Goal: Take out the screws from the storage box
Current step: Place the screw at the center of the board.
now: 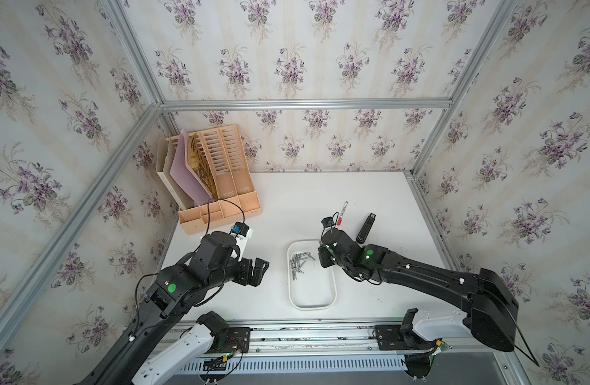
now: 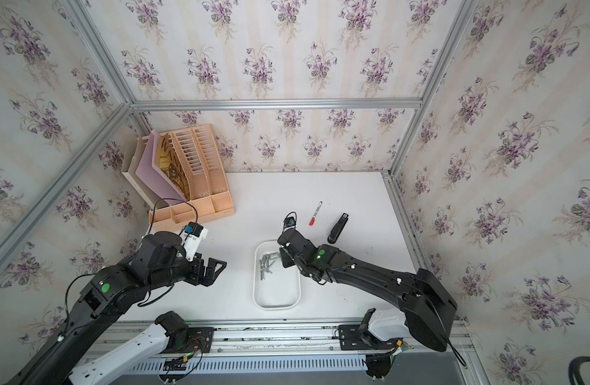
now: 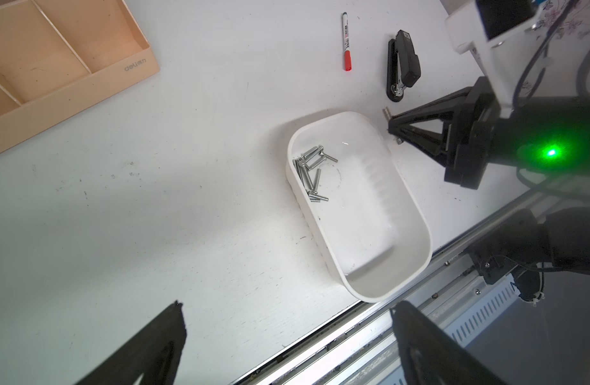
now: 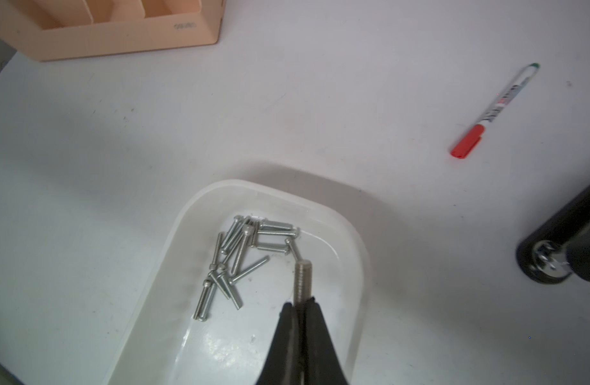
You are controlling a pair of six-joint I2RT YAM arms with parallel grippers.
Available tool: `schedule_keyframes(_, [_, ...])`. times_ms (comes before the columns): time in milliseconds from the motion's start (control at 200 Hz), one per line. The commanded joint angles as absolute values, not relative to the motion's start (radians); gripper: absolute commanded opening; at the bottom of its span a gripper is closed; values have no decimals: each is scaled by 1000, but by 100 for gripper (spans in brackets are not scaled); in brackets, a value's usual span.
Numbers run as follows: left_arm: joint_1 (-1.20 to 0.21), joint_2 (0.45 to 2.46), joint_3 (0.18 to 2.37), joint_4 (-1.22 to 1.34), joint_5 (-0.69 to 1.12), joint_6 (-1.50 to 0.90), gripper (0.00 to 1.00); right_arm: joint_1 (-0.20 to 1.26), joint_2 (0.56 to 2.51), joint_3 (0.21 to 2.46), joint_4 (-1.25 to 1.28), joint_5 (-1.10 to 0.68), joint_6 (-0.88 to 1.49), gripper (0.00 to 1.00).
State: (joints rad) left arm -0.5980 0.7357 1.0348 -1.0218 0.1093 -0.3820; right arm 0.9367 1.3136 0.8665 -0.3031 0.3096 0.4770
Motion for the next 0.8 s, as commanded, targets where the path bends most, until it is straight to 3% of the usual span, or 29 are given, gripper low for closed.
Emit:
schedule_keyframes(0, [-599,741,1033,-1022,107,-385,99,854,1265,826,-338,369,551,0])
schedule_keyframes(435, [-604,643,985,-946,97,-344,99,591,1526,795,-253,130,550,0])
schedule_keyframes(604, [-605,484,917,-863,91,-260,99,579,1611,821,-240,125,542,0])
schedule_keyframes(674, [-606,447,890,-798,177,-223,99,580,1611,816,-237,148,550,0])
schedule_keyframes(799, [-599,618,910,-812,241,-241,99,581,1622,805,-246,155,559,0])
